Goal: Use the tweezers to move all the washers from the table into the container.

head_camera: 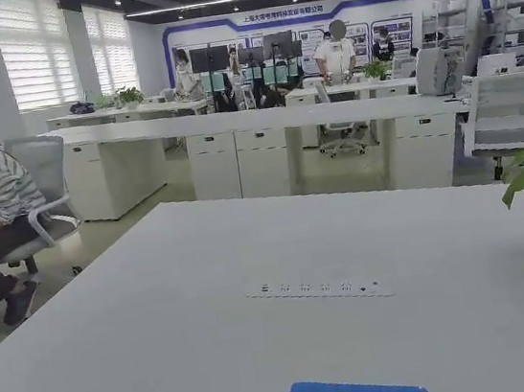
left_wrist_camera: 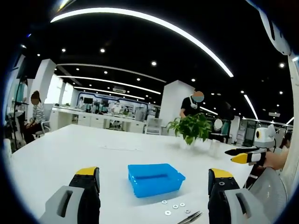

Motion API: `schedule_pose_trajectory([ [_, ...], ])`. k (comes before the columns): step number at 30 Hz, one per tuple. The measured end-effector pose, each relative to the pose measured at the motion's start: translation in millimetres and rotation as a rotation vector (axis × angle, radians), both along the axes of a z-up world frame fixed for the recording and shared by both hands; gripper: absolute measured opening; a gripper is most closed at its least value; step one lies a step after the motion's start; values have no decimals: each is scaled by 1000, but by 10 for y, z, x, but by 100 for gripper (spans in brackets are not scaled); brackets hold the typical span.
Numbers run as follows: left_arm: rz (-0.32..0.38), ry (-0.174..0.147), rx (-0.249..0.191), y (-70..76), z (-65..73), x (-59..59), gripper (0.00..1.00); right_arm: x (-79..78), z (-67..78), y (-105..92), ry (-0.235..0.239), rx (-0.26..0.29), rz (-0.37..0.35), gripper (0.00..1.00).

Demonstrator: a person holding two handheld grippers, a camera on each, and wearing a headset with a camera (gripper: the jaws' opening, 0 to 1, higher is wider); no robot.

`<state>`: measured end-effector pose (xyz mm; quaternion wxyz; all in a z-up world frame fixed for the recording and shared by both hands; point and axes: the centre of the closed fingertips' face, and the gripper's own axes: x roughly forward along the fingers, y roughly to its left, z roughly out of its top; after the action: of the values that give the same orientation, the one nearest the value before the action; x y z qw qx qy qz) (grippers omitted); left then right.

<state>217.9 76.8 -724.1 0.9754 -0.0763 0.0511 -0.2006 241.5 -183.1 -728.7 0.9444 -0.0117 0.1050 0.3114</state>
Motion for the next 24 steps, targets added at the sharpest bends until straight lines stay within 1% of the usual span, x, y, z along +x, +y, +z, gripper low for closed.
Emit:
schedule_pose_trajectory([
  [2, 4, -10, 3, 7, 17, 4, 98, -1, 5, 2, -1, 0, -1, 71],
  [4, 9, -11, 0, 16, 19, 5, 98, 2, 2, -6, -1, 0, -1, 71],
  [6, 4, 0, -9, 12, 6, 5, 98, 6, -2, -20, -1, 0, -1, 71],
  [8, 3, 0, 2, 8, -2, 5, 98, 6, 4, -12, -1, 1, 0, 71],
  [14, 1, 3, -2, 9, -6, 4, 98, 7, -8, -14, 0, 1, -2, 71],
  [24, 1, 8, 15, 6, -22, 1, 97, 17, -35, -33, 1, -3, 1, 70],
])
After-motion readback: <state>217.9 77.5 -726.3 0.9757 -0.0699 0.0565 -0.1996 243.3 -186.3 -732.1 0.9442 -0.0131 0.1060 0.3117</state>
